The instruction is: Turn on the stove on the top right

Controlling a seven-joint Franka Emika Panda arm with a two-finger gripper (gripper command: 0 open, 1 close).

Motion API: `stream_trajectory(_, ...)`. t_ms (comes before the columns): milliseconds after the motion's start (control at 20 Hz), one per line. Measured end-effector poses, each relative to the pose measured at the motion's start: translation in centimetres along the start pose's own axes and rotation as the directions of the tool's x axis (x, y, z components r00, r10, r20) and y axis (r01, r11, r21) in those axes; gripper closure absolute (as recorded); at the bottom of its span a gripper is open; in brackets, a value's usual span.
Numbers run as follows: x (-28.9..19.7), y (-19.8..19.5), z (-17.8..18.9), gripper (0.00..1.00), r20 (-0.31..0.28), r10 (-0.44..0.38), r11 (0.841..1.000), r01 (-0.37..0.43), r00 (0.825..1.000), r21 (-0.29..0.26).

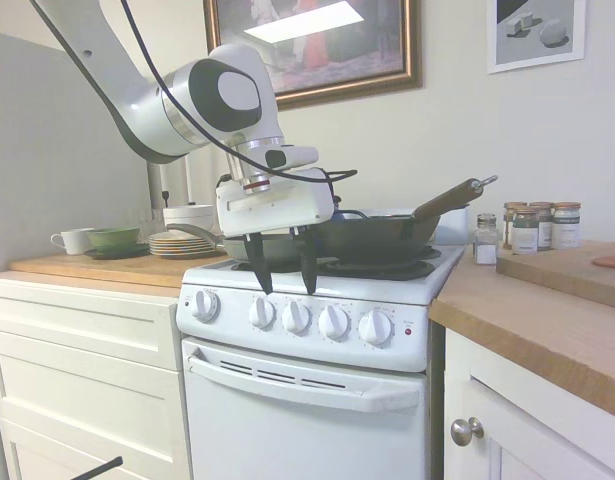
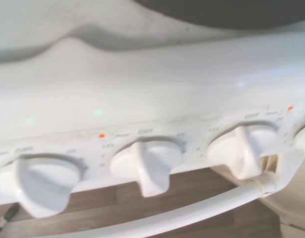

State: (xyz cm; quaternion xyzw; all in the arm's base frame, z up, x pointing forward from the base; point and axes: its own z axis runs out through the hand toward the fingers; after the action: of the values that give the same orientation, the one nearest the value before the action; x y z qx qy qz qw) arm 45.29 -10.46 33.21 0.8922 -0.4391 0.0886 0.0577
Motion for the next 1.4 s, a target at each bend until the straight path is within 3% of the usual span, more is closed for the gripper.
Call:
stream_trajectory(500,1.5,-2.0,-0.2,1.00,-0.042,0.006,1.000,-0.006,0.999,-0.003)
stream_trajectory(1000,2.3,-1.5,0.8,1.00,-0.050,0.012,1.000,-0.014,0.999,-0.027)
stream_trajectory(1400,2.6,-0.9,3.5,1.00,-0.067,0.011,0.999,-0.014,0.998,-0.046)
